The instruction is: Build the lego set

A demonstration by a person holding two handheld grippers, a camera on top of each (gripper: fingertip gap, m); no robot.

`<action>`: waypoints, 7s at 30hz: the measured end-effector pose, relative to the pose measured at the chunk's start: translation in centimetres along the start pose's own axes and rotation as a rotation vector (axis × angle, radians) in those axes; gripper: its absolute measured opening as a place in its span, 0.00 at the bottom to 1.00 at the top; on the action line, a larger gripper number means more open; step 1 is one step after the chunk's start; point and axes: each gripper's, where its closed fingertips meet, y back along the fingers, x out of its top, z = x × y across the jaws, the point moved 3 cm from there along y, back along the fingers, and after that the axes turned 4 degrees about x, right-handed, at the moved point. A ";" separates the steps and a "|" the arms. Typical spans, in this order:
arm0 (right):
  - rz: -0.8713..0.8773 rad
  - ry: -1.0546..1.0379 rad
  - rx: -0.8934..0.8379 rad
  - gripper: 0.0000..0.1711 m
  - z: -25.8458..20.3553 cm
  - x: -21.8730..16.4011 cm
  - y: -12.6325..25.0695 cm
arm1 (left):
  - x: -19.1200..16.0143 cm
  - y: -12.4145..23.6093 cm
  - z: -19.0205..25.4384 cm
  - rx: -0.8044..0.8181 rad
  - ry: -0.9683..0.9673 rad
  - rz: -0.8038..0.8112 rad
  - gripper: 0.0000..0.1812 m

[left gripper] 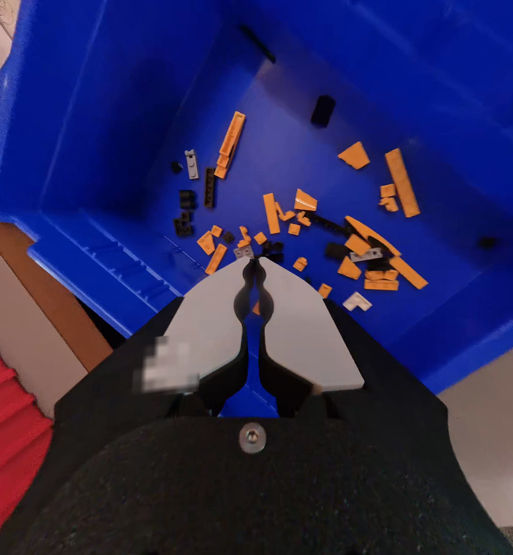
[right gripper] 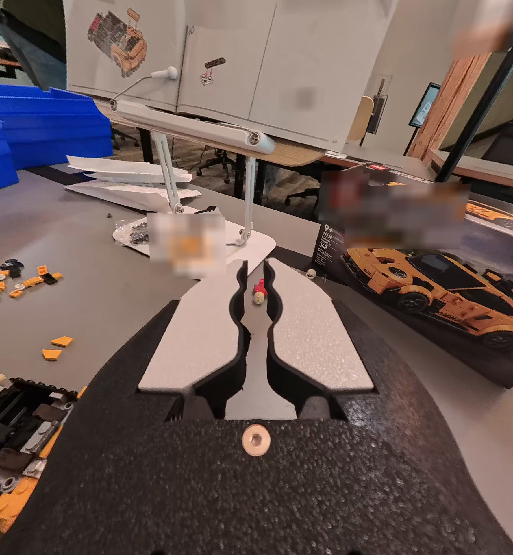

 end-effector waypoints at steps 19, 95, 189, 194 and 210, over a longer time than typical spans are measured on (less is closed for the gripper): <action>-0.050 0.021 -0.038 0.05 0.3 -1.1 -0.5 | -5.1 1.9 13.0 -0.494 -0.480 -0.142 0.23; 0.185 0.482 0.558 0.10 -16.0 6.6 2.9 | 14.3 17.3 28.8 -1.629 0.118 0.900 0.00; -0.838 0.489 1.132 0.43 -9.2 -8.0 4.1 | 15.7 3.5 39.7 -0.476 -0.361 0.652 0.13; -0.805 0.530 1.194 0.43 -11.8 -7.7 5.2 | 15.5 5.0 40.7 -0.574 -0.372 0.720 0.16; -0.629 0.450 1.074 0.18 -14.0 -3.6 1.4 | 15.7 3.6 38.7 -0.510 -0.278 0.727 0.06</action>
